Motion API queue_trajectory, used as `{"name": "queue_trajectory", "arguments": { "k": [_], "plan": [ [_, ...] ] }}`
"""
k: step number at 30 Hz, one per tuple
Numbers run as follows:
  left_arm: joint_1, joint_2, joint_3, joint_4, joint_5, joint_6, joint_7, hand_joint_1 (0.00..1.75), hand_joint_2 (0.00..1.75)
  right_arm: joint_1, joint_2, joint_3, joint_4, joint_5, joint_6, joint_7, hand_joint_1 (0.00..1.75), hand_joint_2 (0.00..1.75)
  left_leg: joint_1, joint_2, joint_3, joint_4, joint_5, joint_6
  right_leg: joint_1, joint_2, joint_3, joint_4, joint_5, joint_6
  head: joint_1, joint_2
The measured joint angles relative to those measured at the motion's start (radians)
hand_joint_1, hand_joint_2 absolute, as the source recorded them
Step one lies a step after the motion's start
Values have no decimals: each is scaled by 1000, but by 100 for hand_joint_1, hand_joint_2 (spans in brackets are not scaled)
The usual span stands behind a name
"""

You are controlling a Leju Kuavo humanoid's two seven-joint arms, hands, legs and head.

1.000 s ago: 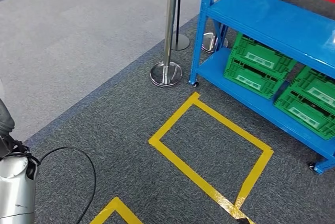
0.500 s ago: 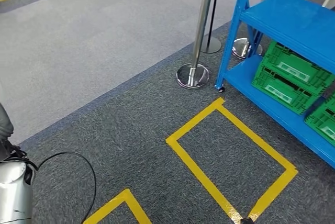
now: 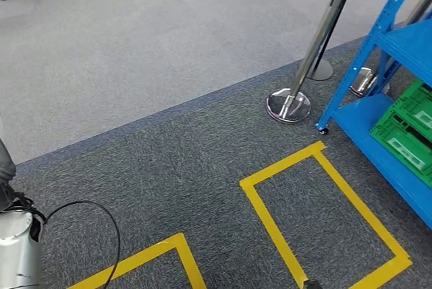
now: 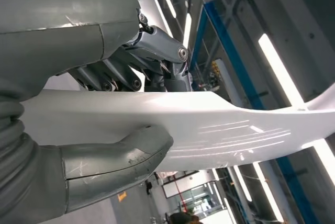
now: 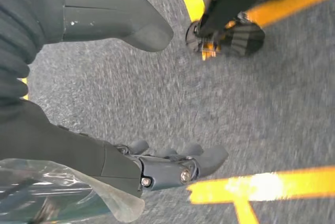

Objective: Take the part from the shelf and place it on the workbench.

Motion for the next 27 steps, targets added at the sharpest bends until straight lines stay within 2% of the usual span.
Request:
{"name": "queue_trajectory", "arguments": {
  "k": [1,2,3,4,5,7,8,9,11,12,13,15,17,18,19,20,22,24,26,27],
  "plan": [
    [0,-2,0,0,0,0,0,175,175,2,0,0,0,0,1,1,0,175,-1,-13,-1,1,0,3,0,17,-36,70,-26,0,2,0],
    [1,-4,0,0,0,0,0,175,175,4,0,-1,0,0,2,1,0,175,-2,-27,-1,1,0,4,1,24,-65,119,-37,0,2,0],
    [2,-6,1,0,0,0,0,175,175,5,0,-1,0,0,3,2,0,175,-2,-42,-1,3,0,4,2,27,-79,133,-28,-1,2,0],
    [2,-7,1,0,0,0,0,175,175,5,-1,-1,0,0,3,2,0,175,-2,-57,-1,5,-1,4,2,29,-74,108,0,-2,2,0],
    [2,-7,1,0,0,0,0,175,175,4,-2,-1,0,0,3,2,0,175,-2,-72,0,8,-1,3,2,37,-52,49,42,-4,2,0],
    [1,-8,1,0,0,0,0,175,175,3,-2,-1,0,0,4,2,0,175,-1,-99,-3,16,-4,-3,-3,80,5,-80,99,-7,1,0],
    [0,-9,1,0,0,0,0,175,175,2,-2,-1,0,0,4,2,0,175,-1,-111,-6,19,-4,-9,-4,97,25,-120,110,-9,1,0],
    [0,-9,2,0,0,0,0,175,175,2,-2,-1,0,0,5,2,0,175,1,-123,-10,20,-3,-15,-4,105,34,-134,109,-12,1,0],
    [1,-8,3,0,0,-1,0,175,175,1,-2,-1,0,0,6,2,0,175,5,-141,-15,18,2,-27,-1,84,41,-141,112,-21,1,0],
    [3,-8,4,0,0,-1,0,175,175,0,-2,-1,0,0,6,2,0,175,5,-128,-19,24,-2,-32,-2,72,44,-144,115,-27,0,0],
    [2,-7,5,0,0,-1,0,175,175,0,-2,-1,0,0,6,2,0,175,4,-103,-29,45,-16,-37,-3,59,46,-147,117,-33,-3,0],
    [0,-7,5,0,0,-1,0,175,175,1,-2,-1,0,0,6,2,0,175,5,-40,-75,147,-71,-47,-3,33,49,-150,117,-39,-7,0],
    [1,-8,4,1,-1,-1,0,175,175,4,-4,-1,0,0,7,2,0,175,12,-18,-134,272,-121,-55,-1,5,50,-150,114,-42,-8,0],
    [2,-9,4,1,-2,-1,0,175,175,4,-4,-1,0,0,7,2,0,175,14,-15,-147,301,-125,-57,-1,-10,51,-150,112,-41,-9,0],
    [3,-9,4,1,-3,-1,0,175,175,4,-5,-1,0,0,8,2,0,175,16,-12,-141,291,-109,-58,-1,-24,53,-150,110,-41,-9,0],
    [3,-9,4,1,-4,-1,0,175,175,3,-5,-1,0,0,9,2,0,175,17,-5,-117,245,-79,-57,-1,-37,56,-149,107,-39,-9,0],
    [-1,-9,4,1,-8,-1,0,175,175,3,-5,-1,0,0,12,1,0,175,11,39,-48,110,-24,-51,2,-61,63,-148,99,-31,-9,0],
    [-6,-10,3,2,-12,-1,0,175,175,1,-5,-1,0,0,17,1,0,175,0,73,-11,34,-12,-38,7,-83,68,-148,91,-20,-7,0],
    [-6,-10,3,1,-14,-1,2,175,175,-1,-5,-1,0,0,22,2,0,175,-5,57,-10,26,-16,-23,7,-107,74,-150,84,-9,-4,0],
    [-6,-9,3,1,-14,-1,2,175,175,-3,-5,-1,0,0,23,2,0,175,-5,44,-8,23,-16,-16,5,-103,75,-147,77,-3,-2,0]
  ]
}}
